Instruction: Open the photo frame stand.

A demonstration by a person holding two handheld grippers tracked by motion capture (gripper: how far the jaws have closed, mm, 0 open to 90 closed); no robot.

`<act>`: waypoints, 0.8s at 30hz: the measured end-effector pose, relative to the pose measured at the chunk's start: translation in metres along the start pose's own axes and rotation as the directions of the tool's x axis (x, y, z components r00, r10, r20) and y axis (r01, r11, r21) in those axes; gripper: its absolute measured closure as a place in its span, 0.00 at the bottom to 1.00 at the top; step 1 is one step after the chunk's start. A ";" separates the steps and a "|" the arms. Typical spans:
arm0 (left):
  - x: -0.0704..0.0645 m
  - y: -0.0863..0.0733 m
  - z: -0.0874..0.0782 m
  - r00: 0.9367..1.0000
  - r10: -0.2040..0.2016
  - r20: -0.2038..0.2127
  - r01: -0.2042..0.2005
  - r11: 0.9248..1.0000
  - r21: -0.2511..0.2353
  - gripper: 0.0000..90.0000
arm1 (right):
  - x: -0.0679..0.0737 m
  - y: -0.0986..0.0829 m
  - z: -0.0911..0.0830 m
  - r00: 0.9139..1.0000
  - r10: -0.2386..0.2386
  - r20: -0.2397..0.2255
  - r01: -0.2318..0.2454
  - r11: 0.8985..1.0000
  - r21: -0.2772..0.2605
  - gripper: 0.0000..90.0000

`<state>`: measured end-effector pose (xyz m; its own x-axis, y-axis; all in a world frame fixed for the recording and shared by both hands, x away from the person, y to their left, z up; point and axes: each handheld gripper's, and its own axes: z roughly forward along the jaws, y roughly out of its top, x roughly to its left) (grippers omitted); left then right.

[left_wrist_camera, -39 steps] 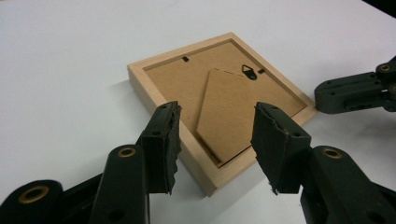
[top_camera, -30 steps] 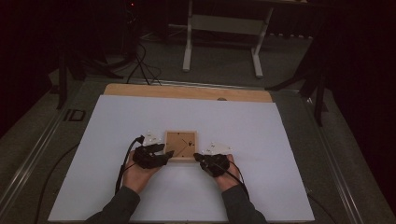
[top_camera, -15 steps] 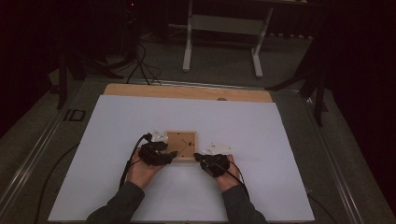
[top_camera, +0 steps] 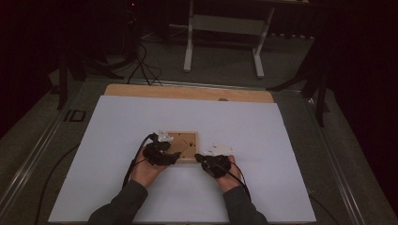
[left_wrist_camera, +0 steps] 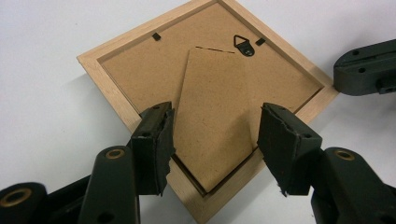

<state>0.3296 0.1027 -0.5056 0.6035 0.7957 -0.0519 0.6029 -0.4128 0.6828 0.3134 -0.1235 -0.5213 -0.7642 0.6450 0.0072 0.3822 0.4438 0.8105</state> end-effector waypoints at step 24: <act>-0.002 0.019 -0.009 0.999 0.028 -0.016 -0.027 0.999 0.021 0.56 | 0.000 0.000 0.000 1.000 -0.004 0.001 0.004 1.000 -0.003 0.99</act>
<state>0.3352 0.0970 -0.4859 0.6117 0.7908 -0.0213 0.5968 -0.4436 0.6686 0.3133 -0.1237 -0.5216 -0.7650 0.6440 0.0035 0.3781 0.4446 0.8120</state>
